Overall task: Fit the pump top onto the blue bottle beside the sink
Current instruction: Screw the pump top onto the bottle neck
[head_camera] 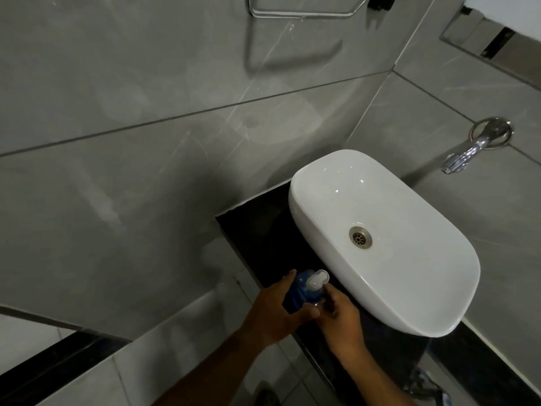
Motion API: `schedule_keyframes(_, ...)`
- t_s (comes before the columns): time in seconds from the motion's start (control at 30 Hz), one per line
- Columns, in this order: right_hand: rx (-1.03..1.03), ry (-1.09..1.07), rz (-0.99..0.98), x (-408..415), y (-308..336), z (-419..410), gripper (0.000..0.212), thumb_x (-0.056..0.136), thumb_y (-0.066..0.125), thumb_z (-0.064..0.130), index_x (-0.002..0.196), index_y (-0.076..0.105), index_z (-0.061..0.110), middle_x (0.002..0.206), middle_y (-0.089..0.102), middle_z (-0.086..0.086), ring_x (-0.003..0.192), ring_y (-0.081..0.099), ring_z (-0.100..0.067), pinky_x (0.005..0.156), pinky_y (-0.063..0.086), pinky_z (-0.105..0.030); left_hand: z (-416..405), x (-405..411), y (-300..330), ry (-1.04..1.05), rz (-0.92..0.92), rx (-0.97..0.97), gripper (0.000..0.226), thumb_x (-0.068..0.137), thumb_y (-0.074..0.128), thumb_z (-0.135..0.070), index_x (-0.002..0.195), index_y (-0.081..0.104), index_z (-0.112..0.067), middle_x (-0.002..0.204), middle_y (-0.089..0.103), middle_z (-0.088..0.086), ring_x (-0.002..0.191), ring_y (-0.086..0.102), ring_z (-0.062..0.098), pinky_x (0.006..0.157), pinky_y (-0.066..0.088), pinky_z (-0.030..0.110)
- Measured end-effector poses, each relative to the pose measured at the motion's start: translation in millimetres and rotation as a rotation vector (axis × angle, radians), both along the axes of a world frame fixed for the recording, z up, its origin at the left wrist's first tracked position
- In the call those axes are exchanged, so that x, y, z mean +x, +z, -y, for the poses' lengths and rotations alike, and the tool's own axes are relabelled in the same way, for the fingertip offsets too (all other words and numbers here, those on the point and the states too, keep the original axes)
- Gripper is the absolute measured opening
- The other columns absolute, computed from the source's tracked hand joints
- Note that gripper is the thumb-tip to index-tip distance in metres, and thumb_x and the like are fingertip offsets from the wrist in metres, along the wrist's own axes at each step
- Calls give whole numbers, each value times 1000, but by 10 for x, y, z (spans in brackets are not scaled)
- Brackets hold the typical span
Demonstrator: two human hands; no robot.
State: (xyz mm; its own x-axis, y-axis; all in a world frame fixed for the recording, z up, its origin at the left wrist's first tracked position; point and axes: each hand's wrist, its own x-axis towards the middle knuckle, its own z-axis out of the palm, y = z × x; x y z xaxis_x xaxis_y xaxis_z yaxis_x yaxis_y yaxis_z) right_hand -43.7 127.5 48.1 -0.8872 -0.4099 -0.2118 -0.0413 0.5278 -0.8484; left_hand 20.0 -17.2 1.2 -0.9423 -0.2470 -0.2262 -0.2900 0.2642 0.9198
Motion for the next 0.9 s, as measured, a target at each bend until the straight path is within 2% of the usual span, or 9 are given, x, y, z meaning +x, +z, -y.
schedule_keyframes(0.23,24,181,-157,-275,55,525,41,81,75,12,106,62,42,95,68,23,89,64,16,70,45,3,324,-173,143,167,-56,127,131,45,45,-100,147,33,-20,146,46,7,131,44,17,105,40,28)
schedule_keyframes(0.3,20,214,-182,-387,58,754,26,85,72,21,104,63,37,91,70,23,86,65,14,69,45,2,515,-283,208,228,-17,100,138,39,38,-103,148,31,-19,148,44,8,133,42,22,102,35,25)
schedule_keyframes(0.37,12,232,-180,-512,43,979,12,87,69,28,99,66,30,88,73,13,82,68,4,65,49,-5,728,-386,264,256,13,62,141,36,35,-104,148,31,-19,148,44,10,133,42,25,102,35,28)
schedule_keyframes(0.43,20,253,-206,-629,23,1181,12,87,69,29,97,67,24,89,74,5,80,69,-2,66,54,-15,921,-454,292,243,28,24,137,39,40,-102,149,28,-20,147,44,10,132,43,25,107,39,37)
schedule_keyframes(0.5,21,282,-230,-729,1,1358,11,86,68,25,96,67,22,89,74,3,81,68,-3,68,52,-14,1085,-486,304,225,38,-12,128,49,50,-95,150,25,-22,147,45,8,132,44,23,108,40,43)
schedule_keyframes(0.63,55,303,-249,-846,-9,1655,14,87,67,23,99,66,17,95,72,1,85,68,-11,75,55,-26,1338,-543,314,212,0,-57,110,60,58,-85,147,29,-25,146,46,2,130,45,19,107,41,39)
schedule_keyframes(0.7,47,309,-247,-880,-3,1766,12,87,65,23,98,66,17,94,72,2,83,67,-8,72,54,-23,1436,-578,329,226,-27,-63,110,56,55,-89,145,33,-28,142,50,-1,127,48,17,103,43,33)
schedule_keyframes(0.83,54,326,-284,-921,-50,1901,11,88,65,19,98,66,14,95,73,0,83,67,-11,71,53,-21,1567,-619,341,232,58,-113,119,50,50,-95,144,34,-24,142,51,5,126,49,23,103,45,44)
schedule_keyframes(0.9,64,339,-316,-952,-64,1937,14,87,66,18,100,66,12,97,72,0,86,67,-13,69,49,-11,1615,-612,363,208,94,-139,117,52,52,-92,146,31,-24,145,47,5,128,47,24,103,44,46)
